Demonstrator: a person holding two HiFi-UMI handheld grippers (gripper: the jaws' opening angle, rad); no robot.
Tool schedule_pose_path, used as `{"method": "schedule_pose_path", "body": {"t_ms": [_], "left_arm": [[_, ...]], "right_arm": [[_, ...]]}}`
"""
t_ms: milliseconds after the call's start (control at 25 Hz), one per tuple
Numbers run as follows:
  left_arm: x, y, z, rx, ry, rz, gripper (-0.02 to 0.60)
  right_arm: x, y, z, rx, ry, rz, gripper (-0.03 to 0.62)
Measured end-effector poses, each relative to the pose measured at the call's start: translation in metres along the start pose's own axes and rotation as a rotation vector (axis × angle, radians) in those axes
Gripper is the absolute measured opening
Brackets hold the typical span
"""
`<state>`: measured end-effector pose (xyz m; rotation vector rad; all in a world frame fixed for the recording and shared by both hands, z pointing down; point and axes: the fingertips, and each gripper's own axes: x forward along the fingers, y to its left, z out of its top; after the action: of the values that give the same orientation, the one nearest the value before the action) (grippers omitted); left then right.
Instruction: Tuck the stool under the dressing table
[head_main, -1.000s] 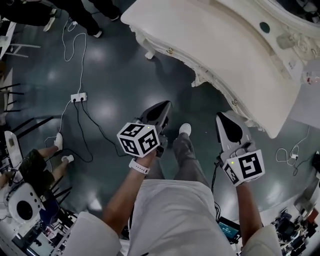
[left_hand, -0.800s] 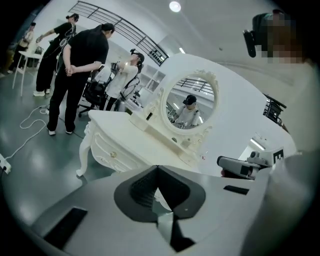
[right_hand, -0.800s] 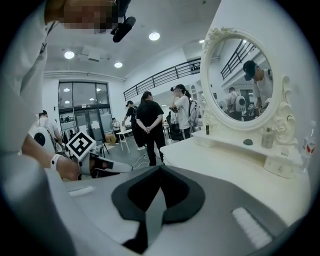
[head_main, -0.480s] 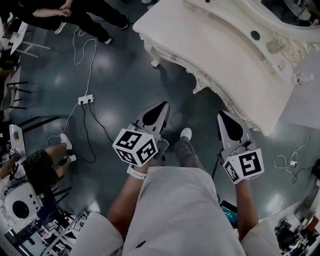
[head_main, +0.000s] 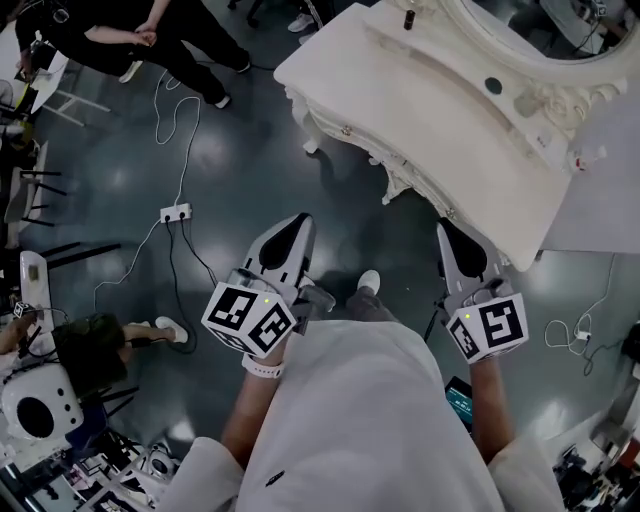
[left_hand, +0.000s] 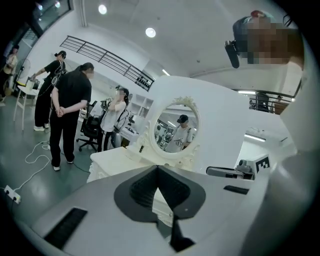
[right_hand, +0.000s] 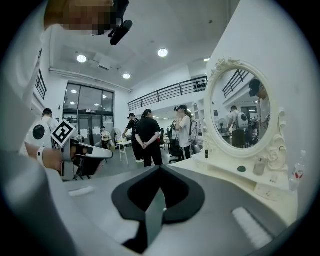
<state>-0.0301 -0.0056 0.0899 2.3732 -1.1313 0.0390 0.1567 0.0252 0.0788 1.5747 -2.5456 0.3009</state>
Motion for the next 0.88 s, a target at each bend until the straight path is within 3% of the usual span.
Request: {"method": "schedule_pose_path", "body": {"t_ms": [440,880], "left_arm": [[-0.047,-0.013,0.035,0.098,-0.086,0.024,0.009],[-0.06,-0.023,0.048,0.107,-0.145,0.041,0.009]], "right_arm": [[-0.028,0.005,0.028,0.006,-0.083,-0.032,0.008],[-0.032,0.022,0.039,-0.054,-0.079,0.024,0.008]]}}
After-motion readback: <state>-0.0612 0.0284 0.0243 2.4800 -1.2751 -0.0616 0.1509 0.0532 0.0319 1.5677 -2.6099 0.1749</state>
